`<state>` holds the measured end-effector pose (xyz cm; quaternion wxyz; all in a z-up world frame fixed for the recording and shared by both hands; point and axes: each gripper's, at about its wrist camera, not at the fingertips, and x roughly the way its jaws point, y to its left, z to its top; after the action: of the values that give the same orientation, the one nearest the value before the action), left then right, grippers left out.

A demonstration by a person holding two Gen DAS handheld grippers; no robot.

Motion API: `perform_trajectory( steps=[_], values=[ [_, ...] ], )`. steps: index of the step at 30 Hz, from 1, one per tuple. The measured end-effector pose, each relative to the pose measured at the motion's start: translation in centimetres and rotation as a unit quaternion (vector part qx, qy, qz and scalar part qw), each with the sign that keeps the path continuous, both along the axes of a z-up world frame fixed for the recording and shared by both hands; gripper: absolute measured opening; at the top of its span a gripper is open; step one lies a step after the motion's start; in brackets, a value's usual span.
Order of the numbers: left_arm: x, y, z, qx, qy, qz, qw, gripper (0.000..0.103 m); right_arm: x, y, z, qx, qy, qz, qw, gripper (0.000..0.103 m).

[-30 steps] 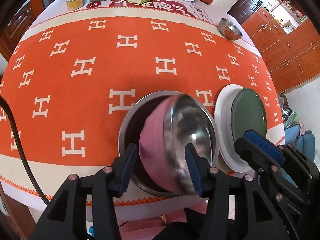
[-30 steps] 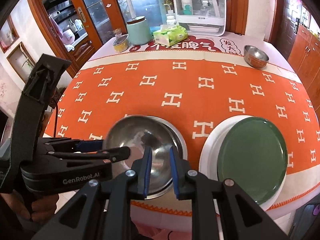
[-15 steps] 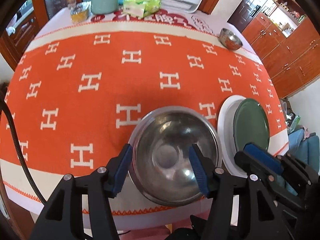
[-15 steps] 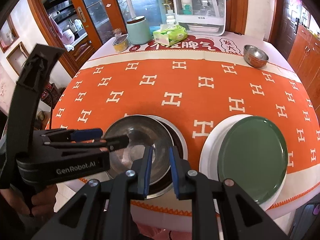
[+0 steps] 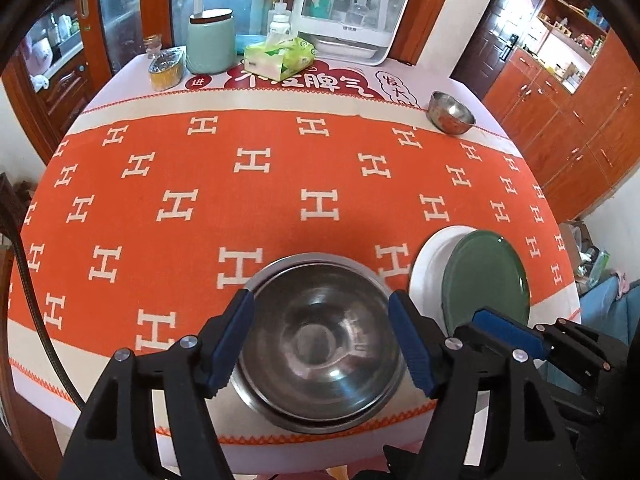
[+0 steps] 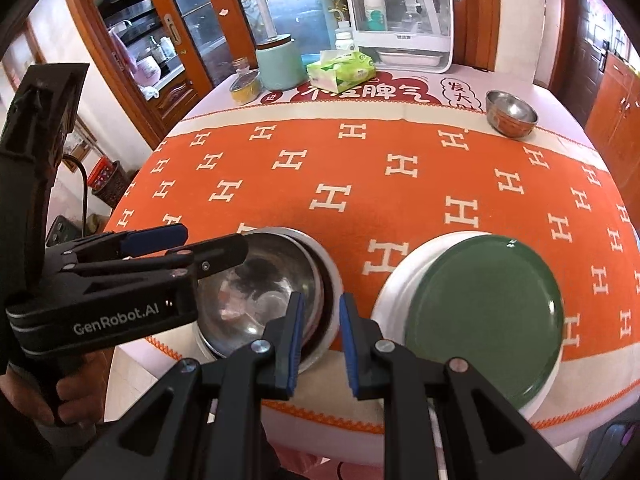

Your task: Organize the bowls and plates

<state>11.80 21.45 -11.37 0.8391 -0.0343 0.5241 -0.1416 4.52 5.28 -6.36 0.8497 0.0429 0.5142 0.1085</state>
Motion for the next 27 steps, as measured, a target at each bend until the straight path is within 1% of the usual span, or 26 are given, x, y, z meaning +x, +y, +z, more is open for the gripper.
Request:
perform_trajectory(
  steps=[3, 5, 8, 9, 13, 16, 19, 23, 27],
  values=[
    [-0.4, -1.5, 0.8, 0.002, -0.009, 0.008, 0.9999, 0.069, 0.3, -1.7, 0.5, 0.003, -0.003, 0.008, 1.000, 0.021],
    [-0.6, -2.7, 1.4, 0.002, -0.016, 0.013, 0.9998, 0.071, 0.4, -2.9, 0.8, 0.004, -0.007, 0.012, 1.000, 0.029],
    [-0.9, -4.5, 2.2, 0.004, -0.026, 0.018, 0.9995, 0.072, 0.5, -4.7, 1.5, 0.003, -0.016, 0.019, 1.000, 0.036],
    [-0.9, -5.2, 2.5, 0.005, -0.028, 0.019, 0.9994, 0.072, 0.6, -5.4, 1.7, 0.003, -0.018, 0.022, 1.000, 0.037],
    [-0.8, -7.6, 3.2, 0.002, -0.030, 0.024, 0.9993, 0.073, 0.8, -7.9, 2.1, 0.001, -0.021, 0.030, 0.999, 0.038],
    [-0.4, -9.7, 3.6, -0.014, -0.017, 0.019, 0.9996, 0.077, 1.1, -9.9, 2.1, 0.002, -0.019, 0.033, 0.999, 0.038],
    [-0.2, -11.8, 4.0, -0.028, -0.020, 0.019, 0.9992, 0.078, 1.6, -12.4, 1.8, 0.005, -0.013, 0.030, 0.999, 0.038],
    [0.3, -14.8, 4.1, -0.028, -0.017, 0.016, 0.9993, 0.078, 2.2, -15.4, 1.6, 0.007, -0.010, 0.026, 1.000, 0.038],
    [0.8, -17.4, 4.2, -0.034, -0.022, 0.010, 0.9991, 0.078, 3.1, -18.5, 0.9, 0.010, -0.003, 0.024, 1.000, 0.038]
  ],
)
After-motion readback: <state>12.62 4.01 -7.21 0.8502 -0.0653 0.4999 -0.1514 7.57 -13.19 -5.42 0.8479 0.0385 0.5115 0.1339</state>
